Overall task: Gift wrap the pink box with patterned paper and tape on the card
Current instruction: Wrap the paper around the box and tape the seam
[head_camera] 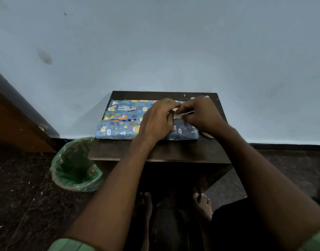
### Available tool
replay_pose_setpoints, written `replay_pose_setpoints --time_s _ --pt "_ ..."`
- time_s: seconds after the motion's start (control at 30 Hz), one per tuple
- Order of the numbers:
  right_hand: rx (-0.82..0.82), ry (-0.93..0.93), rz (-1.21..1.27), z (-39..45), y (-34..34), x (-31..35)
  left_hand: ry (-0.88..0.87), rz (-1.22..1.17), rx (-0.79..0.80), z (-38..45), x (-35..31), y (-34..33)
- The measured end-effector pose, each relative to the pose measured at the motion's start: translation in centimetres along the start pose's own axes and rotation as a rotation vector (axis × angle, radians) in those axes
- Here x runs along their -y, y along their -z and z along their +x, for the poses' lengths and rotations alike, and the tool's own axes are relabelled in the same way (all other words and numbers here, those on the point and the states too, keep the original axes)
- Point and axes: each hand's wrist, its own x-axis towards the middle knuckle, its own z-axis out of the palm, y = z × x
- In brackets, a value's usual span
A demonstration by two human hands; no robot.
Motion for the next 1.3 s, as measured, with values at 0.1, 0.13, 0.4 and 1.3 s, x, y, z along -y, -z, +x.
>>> replay_pose_setpoints --time_s 0.1,0.13,0.4,1.3 --pt "-0.071 -0.158 -0.229 -0.1 2.0 -3.3 -0.008 -0.016 0.040 0.6 -1.0 -1.3" --pt "-0.047 -0.200 -0.285 -0.1 2.4 -4.5 -0.006 -0.026 0.044 0.8 -1.3 -1.6" --pt "0.068 -0.244 -0.413 -0.2 2.5 -7.5 0.064 -0.096 0.095 2.1 -2.0 -2.5" --pt "-0.367 0.046 0.081 -0.5 2.8 -1.7 0.825 -0.959 0.201 1.1 -3.8 1.7"
